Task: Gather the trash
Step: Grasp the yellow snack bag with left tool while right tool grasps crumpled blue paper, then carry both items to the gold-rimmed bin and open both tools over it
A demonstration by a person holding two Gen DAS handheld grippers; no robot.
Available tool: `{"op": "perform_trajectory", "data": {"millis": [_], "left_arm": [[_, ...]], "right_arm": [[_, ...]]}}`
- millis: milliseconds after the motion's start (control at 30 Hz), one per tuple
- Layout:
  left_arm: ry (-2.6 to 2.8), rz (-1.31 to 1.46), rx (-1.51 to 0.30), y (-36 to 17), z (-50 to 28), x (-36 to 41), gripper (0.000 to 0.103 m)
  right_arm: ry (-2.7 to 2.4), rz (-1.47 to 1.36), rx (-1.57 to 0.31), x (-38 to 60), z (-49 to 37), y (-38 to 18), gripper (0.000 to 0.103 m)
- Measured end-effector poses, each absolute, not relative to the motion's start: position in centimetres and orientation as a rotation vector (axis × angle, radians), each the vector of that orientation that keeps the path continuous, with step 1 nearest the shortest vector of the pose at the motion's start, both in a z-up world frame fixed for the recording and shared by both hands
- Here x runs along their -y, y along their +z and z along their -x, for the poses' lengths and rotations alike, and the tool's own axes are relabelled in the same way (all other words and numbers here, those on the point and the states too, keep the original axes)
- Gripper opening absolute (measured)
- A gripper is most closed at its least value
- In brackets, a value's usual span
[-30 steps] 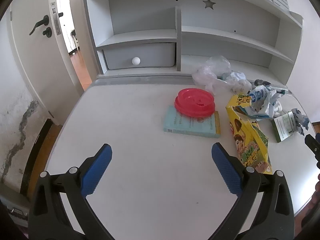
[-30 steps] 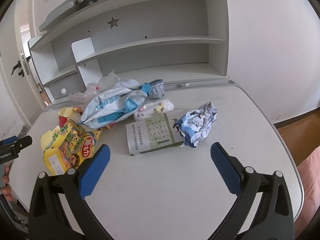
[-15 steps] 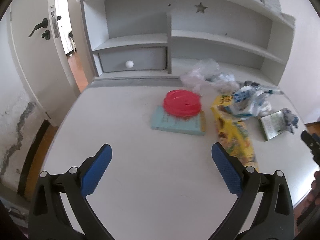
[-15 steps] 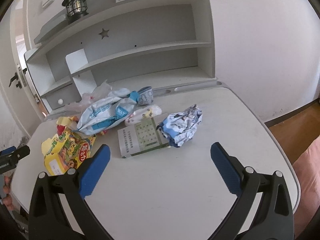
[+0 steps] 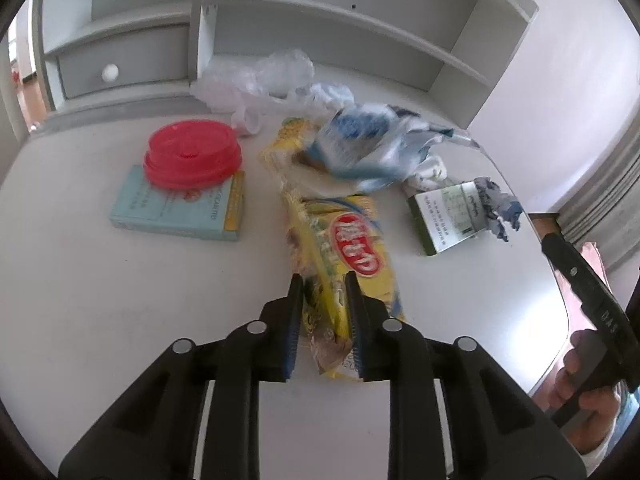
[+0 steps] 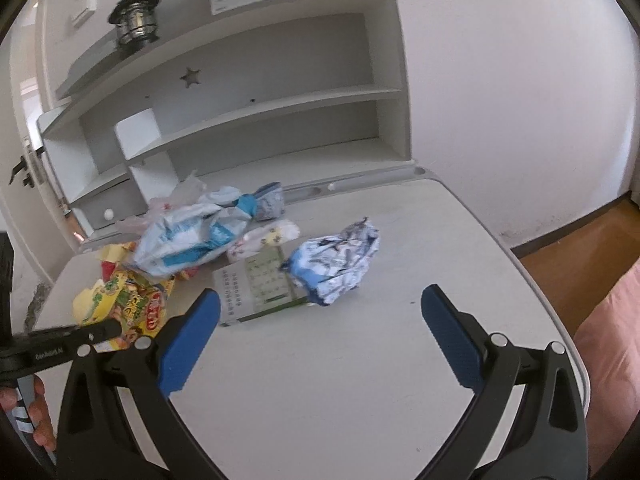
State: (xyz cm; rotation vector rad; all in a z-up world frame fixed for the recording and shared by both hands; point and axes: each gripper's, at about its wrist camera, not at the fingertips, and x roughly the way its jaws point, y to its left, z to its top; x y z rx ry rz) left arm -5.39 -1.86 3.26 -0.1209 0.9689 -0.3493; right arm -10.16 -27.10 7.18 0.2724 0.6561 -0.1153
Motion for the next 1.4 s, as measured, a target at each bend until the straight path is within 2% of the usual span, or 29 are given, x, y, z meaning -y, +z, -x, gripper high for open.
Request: {"op": "perform_trajectory", "data": {"millis": [100,300,367,500,633,700,733,767,833,967,1267,1400], "left_arm": [[-0.345,0.09,-0.951,3.0,5.3,2.1,0.01],[-0.345,0.017,-0.909,2.8,5.1,2.6,0.009],[-0.35,0.014,-0.913,2.9,4.8,2.3,0.009],[-0.355,0.027,-0.923,3.0,3.9,2.1,0.009],[-0.355,0.052,-0.937,2.6,3.0,2.1,0.01],[-0.356,0.062,-0.947,2.3,2.5,2.3,0.01],[-0.359,0.066,-0.953,2.1,2.3,2.4,0.01],[-0.359,0.065,-0.954,2.0,2.1,2.5,0.01],[-0.367,0.055,-0.95,1.9,1.9,2.5,0.009],[-0.36,0.083,-0.9,2.9,2.2,1.7,0.008],[-0.249,0.14,-0.735,8.8,3.7,-3.4,0.008],[-0.229,0.145,-0.698,10.5,4.7,-4.1,0.008]], "right_arm": [[-0.151,-0.266,-0.673,27.5,9.2,6.6,0.097],[-0.158,-0.241,-0.715,27.3,5.8,5.7,0.095],[-0.153,-0.224,-0.733,27.1,4.6,5.5,0.083],[-0.154,-0.234,-0.779,27.1,3.1,4.7,0.071],[-0.149,-0.261,-0.812,27.7,2.8,3.6,0.052],[-0.15,-0.268,-0.815,27.9,2.9,3.3,0.046],[-0.153,-0.265,-0.817,28.0,3.0,3.1,0.036],[-0.148,-0.268,-0.816,28.2,3.1,3.0,0.032],[-0.156,-0.283,-0.812,28.7,3.3,2.9,0.026],[-0.169,-0.288,-0.781,29.4,3.8,3.3,0.024],[-0.176,-0.301,-0.696,30.8,4.4,6.0,0.023],[-0.138,-0.285,-0.739,30.6,3.6,5.2,0.023]]}}
